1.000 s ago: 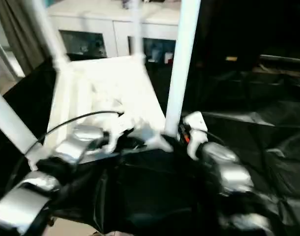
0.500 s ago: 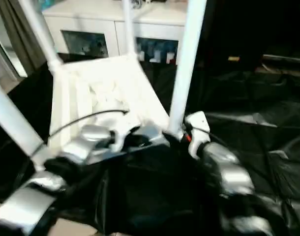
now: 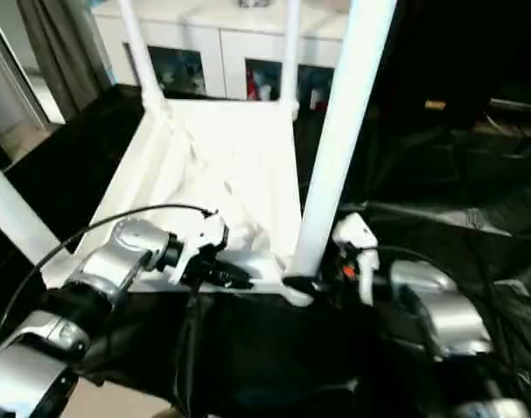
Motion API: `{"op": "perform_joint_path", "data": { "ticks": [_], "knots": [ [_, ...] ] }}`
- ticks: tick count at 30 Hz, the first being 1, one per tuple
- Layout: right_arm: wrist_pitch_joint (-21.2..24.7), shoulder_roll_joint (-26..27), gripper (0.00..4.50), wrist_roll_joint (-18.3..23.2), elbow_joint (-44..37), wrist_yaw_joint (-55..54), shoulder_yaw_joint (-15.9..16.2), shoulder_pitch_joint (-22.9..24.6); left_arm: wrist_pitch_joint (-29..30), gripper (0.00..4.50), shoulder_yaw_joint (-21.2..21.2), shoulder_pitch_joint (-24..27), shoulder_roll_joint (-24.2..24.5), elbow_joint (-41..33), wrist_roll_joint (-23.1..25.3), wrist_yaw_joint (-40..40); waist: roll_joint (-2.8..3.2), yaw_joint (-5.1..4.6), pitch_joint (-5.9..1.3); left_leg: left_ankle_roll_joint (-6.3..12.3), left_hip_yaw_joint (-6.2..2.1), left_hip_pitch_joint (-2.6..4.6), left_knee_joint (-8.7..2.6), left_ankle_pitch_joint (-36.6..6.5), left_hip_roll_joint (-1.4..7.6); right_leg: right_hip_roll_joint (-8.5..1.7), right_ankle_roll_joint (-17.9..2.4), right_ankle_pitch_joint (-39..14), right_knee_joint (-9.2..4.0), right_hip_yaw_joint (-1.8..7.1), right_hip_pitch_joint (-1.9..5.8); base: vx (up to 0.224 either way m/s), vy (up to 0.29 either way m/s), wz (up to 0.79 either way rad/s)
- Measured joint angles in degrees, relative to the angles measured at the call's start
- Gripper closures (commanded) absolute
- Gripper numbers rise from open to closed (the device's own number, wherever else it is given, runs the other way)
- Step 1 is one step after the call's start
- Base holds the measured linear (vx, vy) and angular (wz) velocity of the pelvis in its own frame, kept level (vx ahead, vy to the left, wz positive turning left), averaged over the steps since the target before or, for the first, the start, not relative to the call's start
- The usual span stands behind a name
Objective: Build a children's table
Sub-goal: Rotate leg to tighten
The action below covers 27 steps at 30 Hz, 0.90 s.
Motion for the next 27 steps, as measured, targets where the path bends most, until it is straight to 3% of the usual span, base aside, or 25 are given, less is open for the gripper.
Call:
{"op": "perform_joint_path", "data": {
  "ticks": [5, 13, 19, 24, 26, 27],
  "knots": [
    [0.5, 0.7, 1.48, 0.3, -0.4, -0.7, -0.1, 0.4, 0.0, 4.50, 0.0, 0.0, -0.4, 0.0, 0.0, 0.5, -0.01, -0.09, 0.01, 0.00, 0.00, 0.00, 0.01, 0.0, 0.00, 0.00, 0.0, 0.0, 0.00, 0.00, 0.00, 0.000, 0.000, 0.00],
    [-0.8, 3.9, 1.88, -1.5, 0.3, -7.7, -1.8, 0.7, -0.9, 4.50, 0.5, -0.5, -2.7, 1.4, 1.0, 7.1, 0.01, -0.70, -0.01, 0.00, 0.00, 0.22, 0.06, 0.0, -0.01, 0.00, 0.0, 0.0, 0.03, 0.05, 0.18, 0.000, 0.000, 0.00],
    [-3.9, 11.5, 2.02, -6.0, 7.4, -26.6, -4.0, -3.6, -0.4, 4.50, 2.4, -3.3, -7.8, 7.1, 3.1, 20.9, 0.00, -2.41, -0.11, -0.06, -0.01, 0.55, 0.05, 0.0, -0.06, 0.00, 0.1, 0.0, -0.01, 0.10, 0.42, 0.000, 0.000, 0.00],
    [-4.0, 16.7, 2.23, -8.2, 10.0, -38.0, -5.5, -6.6, 1.1, 4.50, 3.1, -4.6, -10.7, 9.2, 3.4, 28.8, 0.01, -2.93, -0.18, -0.06, -0.07, 0.60, 0.02, 0.0, -0.10, 0.01, 0.3, -0.1, -0.08, 0.11, 0.45, 0.000, 0.000, 0.00],
    [-4.0, 18.6, 2.23, -8.7, 10.7, -41.0, -6.2, -7.5, 1.1, 4.50, 3.6, -4.7, -11.2, 9.7, 3.6, 30.4, -0.01, -3.22, -0.19, -0.06, -0.09, 0.60, 0.01, 0.0, -0.10, 0.01, 0.3, -0.1, -0.09, 0.10, 0.45, 0.000, 0.000, 0.00],
    [-4.4, 19.2, 1.75, -9.0, 11.1, -41.5, -6.3, -7.7, 1.1, 4.50, 3.6, -4.7, -11.3, 9.7, 3.9, 30.7, -0.11, -3.35, -0.21, -0.06, -0.09, 0.59, 0.00, 0.0, -0.11, 0.01, 0.3, -0.1, -0.10, 0.10, 0.45, 0.000, 0.000, 0.00]
  ]
}}
